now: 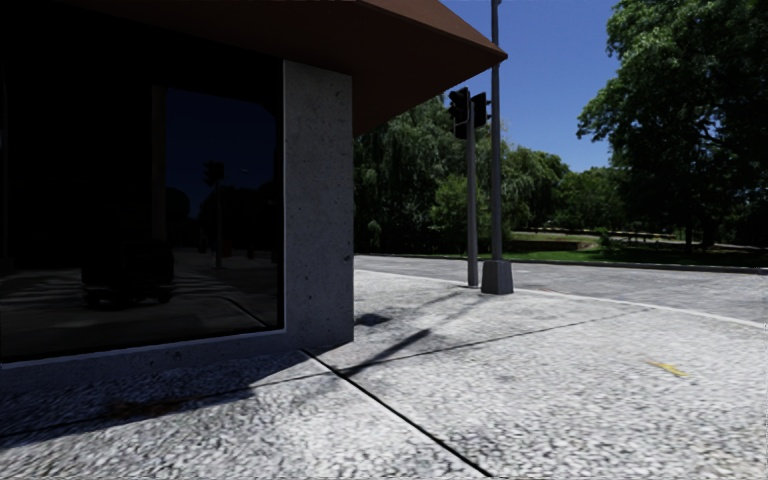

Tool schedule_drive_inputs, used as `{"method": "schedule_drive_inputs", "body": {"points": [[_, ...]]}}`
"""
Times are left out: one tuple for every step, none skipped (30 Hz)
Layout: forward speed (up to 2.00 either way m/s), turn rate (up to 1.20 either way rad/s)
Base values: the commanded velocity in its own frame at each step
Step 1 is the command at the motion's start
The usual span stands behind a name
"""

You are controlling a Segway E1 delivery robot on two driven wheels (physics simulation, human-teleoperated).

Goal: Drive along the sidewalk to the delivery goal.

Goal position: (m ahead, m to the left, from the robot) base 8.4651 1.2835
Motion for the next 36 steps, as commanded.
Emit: {"method": "schedule_drive_inputs", "body": {"points": [[1.43,0.0],[1.43,0.0],[1.43,0.0],[1.43,0.0],[1.43,0.0],[1.43,0.0],[1.43,0.0],[1.43,0.0],[1.43,0.0],[1.43,0.0],[1.43,0.0],[1.43,0.0],[1.43,0.0],[1.43,0.0],[1.43,0.0],[1.43,0.0],[1.43,0.0],[1.43,0.0],[1.43,0.0],[1.43,0.0],[1.43,0.0],[1.43,0.0],[1.43,0.0],[1.43,0.0],[1.43,0.0],[1.43,0.0],[1.43,0.0],[1.43,0.0],[1.43,-0.66],[1.43,-1.2],[1.43,-1.2],[1.43,-1.2],[1.43,-1.2],[1.43,-1.2],[1.43,-1.2],[1.43,-1.2]]}}
